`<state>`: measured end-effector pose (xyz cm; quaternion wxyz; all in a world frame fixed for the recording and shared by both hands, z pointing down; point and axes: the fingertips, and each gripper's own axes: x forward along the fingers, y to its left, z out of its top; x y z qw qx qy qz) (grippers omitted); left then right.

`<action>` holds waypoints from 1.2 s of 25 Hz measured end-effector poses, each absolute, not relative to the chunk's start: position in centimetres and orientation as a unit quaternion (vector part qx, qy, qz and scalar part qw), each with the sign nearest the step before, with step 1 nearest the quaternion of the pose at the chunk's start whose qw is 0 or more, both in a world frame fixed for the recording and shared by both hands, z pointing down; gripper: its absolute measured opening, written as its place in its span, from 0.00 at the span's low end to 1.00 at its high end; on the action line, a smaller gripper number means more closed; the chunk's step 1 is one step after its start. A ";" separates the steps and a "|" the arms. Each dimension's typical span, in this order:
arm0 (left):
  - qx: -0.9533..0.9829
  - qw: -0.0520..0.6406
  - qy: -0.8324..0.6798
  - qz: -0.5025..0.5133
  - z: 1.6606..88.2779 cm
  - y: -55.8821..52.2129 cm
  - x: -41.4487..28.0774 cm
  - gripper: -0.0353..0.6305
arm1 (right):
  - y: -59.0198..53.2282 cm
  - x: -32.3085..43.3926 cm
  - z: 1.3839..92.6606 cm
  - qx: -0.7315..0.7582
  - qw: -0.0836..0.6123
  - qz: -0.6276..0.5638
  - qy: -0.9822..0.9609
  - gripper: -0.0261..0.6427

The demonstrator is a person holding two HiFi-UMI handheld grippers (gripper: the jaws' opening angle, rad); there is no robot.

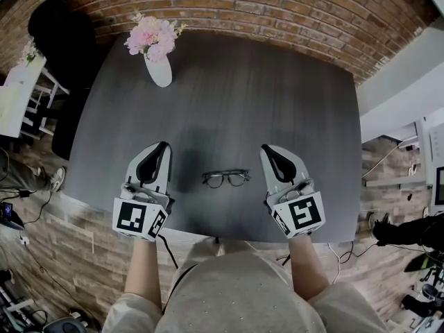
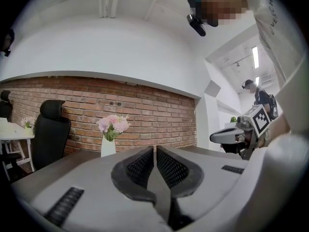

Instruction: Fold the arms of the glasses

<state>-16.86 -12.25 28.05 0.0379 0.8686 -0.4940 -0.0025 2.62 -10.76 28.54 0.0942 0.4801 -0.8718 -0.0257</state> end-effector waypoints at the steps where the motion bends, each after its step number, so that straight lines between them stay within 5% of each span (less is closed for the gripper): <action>1: 0.868 0.036 -0.496 -0.005 27.7 -12.3 -17.0 0.08 | -10.8 2.7 28.2 0.481 0.091 -0.026 -0.872 0.04; 30: 0.865 0.013 -0.499 -0.049 23.0 -12.1 -17.6 0.08 | -9.8 2.7 23.2 0.489 0.060 -0.051 -0.869 0.04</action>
